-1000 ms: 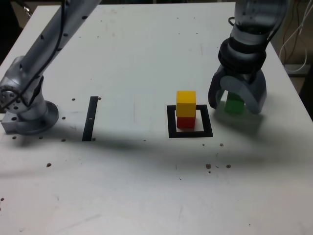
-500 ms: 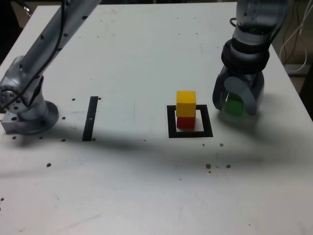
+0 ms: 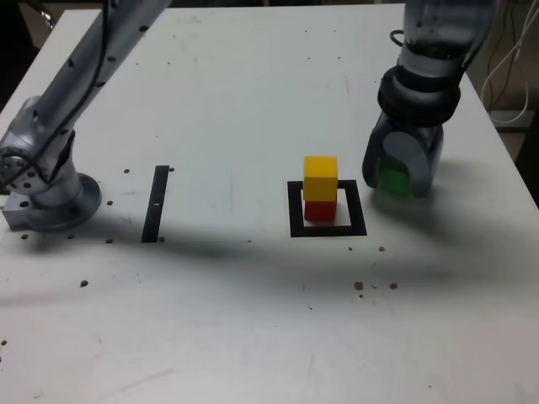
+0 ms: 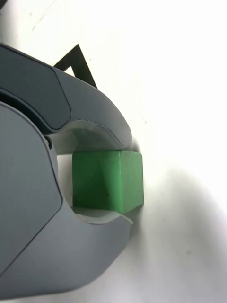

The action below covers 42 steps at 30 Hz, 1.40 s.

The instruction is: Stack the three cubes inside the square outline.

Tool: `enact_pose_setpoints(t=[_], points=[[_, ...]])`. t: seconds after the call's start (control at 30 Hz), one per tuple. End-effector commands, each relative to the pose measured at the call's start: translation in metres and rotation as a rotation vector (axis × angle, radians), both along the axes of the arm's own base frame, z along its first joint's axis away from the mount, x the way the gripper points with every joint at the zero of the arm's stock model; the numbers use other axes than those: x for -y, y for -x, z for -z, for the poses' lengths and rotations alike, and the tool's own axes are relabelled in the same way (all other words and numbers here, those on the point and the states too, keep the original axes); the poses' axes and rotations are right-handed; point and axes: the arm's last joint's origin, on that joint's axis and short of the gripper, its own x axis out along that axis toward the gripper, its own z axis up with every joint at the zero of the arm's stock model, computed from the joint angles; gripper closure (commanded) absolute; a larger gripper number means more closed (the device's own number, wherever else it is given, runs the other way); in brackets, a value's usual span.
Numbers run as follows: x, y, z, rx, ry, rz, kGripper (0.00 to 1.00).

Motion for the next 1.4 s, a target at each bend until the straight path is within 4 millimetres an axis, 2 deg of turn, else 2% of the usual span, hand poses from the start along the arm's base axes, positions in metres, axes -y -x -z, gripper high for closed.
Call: enact_pose_setpoints(t=[0.0, 0.1, 0.27, 0.43, 0.57, 0.77, 0.9, 1.17, 1.37], points=[[0.000, 0.007, -0.012, 0.038, 0.000, -0.017, 0.91], [0.000, 0.018, -0.029, 0.082, 0.005, -0.034, 0.92], [0.001, 0.040, -0.069, 0.158, 0.029, -0.053, 0.92], [0.013, 0.069, -0.109, 0.227, 0.031, -0.074, 0.92], [0.024, 0.090, -0.127, 0.219, 0.020, -0.092, 0.92], [0.035, 0.106, -0.131, 0.147, 0.015, -0.139, 0.92], [0.038, 0.112, -0.126, 0.100, 0.039, -0.196, 0.92], [0.049, 0.111, -0.112, 0.045, 0.073, -0.272, 0.92], [0.049, 0.114, -0.102, 0.014, 0.058, -0.321, 0.92]])
